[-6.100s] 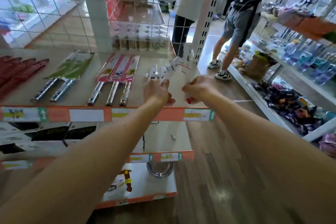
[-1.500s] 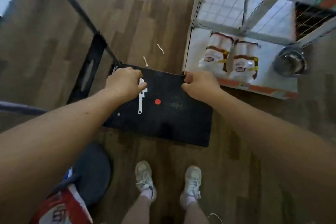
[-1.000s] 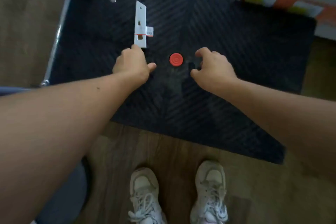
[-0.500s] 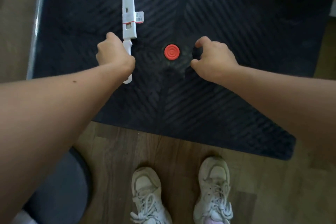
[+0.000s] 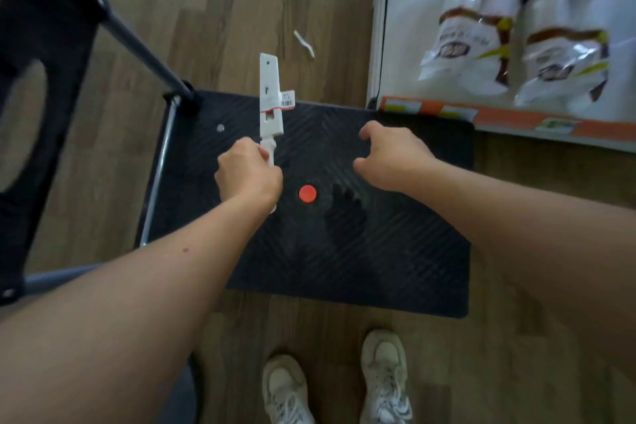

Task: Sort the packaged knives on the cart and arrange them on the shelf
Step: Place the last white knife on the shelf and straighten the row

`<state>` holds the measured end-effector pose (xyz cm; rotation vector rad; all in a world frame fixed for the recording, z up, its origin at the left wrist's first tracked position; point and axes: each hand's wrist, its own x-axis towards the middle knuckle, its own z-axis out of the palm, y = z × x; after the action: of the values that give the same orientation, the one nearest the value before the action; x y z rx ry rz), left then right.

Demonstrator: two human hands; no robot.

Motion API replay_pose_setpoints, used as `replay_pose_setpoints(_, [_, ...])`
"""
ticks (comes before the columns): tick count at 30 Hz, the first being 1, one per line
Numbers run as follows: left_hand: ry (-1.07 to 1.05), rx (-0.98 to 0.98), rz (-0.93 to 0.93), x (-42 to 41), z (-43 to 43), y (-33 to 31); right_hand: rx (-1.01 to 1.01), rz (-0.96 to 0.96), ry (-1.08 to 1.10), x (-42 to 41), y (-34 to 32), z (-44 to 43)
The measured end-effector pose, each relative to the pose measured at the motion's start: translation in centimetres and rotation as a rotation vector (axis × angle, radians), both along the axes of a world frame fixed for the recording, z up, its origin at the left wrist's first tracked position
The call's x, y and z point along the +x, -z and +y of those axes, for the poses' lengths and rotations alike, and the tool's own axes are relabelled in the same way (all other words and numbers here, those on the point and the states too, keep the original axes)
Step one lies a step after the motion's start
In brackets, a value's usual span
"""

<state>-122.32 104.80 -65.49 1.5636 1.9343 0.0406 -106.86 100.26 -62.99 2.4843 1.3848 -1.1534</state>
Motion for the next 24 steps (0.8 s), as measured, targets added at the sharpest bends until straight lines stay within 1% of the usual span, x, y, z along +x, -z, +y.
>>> replay_pose_setpoints(5, [0.085, 0.113, -0.076, 2.2, 0.9, -11.8, 0.082, -0.031, -0.002, 1.6, -12.1, 1.1])
replay_pose_setpoints(8, [0.162, 0.216, -0.07, 2.9, 1.6, -19.7, 0.142, -0.042, 0.041, 1.7, -19.4, 1.1])
replay_pose_setpoints(11, [0.263, 0.301, -0.05, 3.2, 1.4, -27.2, 0.212, -0.055, 0.062, 1.5, -26.6, -0.1])
replay_pose_setpoints(14, [0.337, 0.366, -0.077, 3.1, 0.4, -33.6, 0.258, -0.078, 0.089, 1.8, -33.0, -2.2])
replay_pose_setpoints(19, [0.476, 0.438, -0.081, 3.7, -3.5, -41.7, 0.349, -0.07, 0.184, 2.8, -41.2, -6.9])
replay_pose_setpoints(22, [0.53, 0.477, -0.084, 5.2, -6.5, -45.3, 0.36, -0.088, 0.193, 3.7, -44.1, -10.3])
replay_pose_setpoints(24, [0.55, 0.475, -0.125, 7.1, -8.2, -47.1, 0.349, -0.097, 0.203, 4.9, -45.5, -12.4])
